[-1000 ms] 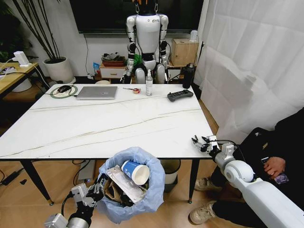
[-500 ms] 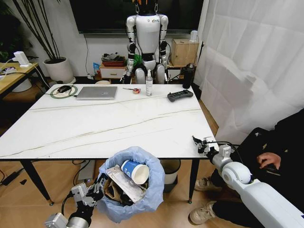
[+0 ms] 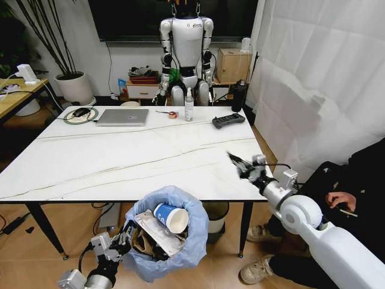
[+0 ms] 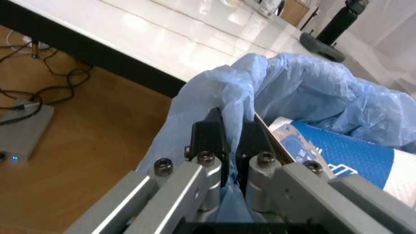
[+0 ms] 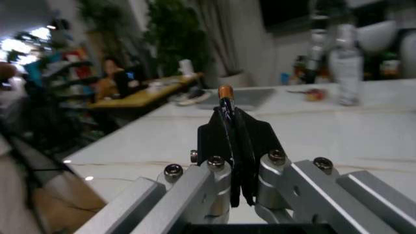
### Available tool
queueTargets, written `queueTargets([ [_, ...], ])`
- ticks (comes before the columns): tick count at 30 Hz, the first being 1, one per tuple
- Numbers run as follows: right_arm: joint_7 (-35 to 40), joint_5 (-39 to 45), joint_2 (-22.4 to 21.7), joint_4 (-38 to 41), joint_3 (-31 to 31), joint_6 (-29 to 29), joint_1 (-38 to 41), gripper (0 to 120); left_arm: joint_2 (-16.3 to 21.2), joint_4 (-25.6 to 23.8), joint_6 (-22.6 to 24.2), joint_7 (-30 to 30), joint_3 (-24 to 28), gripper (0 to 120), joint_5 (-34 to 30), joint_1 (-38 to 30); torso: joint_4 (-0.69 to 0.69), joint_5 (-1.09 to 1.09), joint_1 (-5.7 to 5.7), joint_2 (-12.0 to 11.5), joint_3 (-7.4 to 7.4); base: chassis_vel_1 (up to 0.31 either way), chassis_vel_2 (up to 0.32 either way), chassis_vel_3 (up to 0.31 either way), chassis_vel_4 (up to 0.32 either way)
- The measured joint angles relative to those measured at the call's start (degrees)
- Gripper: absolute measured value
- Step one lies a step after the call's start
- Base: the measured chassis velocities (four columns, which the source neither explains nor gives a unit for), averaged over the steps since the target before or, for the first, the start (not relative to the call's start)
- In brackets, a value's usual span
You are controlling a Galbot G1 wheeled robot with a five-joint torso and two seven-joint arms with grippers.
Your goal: Pick up the trash bin and place the trash from the table into it.
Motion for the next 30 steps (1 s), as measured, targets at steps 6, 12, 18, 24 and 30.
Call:
queueTargets([
  [6, -4.74, -0.3, -1.89, 5.84, -9.67, 2.49, -0.74, 0, 0.3, -0.84, 0.17, -0.11, -0.83, 0, -0.65, 0.06, -0.01, 0.04, 0.0, 0.01, 0.0, 0.0, 0.0, 0.0, 0.0],
  [12, -5.54, -6.36, -3.11, 2.66, -18.25, 4.5, -2.02, 0, -0.15, -1.3, 0.19, -0.13, -0.85, 0, -0.69, 0.18, -0.01, 0.05, 0.0, 0.0, 0.0, 0.0, 0.0, 0.0, 0.0],
  [18, -5.0, -8.46, -2.32, 0.8, -20.54, 5.16, -1.93, 0, -0.46, -1.43, 0.29, -0.17, -0.52, 0, -0.67, 0.04, -0.02, 0.05, 0.0, 0.01, 0.0, 0.0, 0.0, 0.0, 0.0],
  [24, -4.68, -9.88, -1.79, -0.94, -20.68, 5.83, -2.01, 0, -0.64, -1.39, 0.31, -0.18, -0.29, 0, -0.64, 0.01, -0.02, 0.05, 0.0, 0.0, 0.0, 0.0, 0.0, 0.0, 0.0],
  [30, -4.65, -10.71, -1.16, -1.86, -20.74, 6.28, -2.06, 0, -0.76, -1.15, 0.39, -0.26, 0.02, 0, -0.69, -0.2, -0.02, 0.05, -0.01, 0.01, 0.0, 0.0, 0.0, 0.0, 0.0],
])
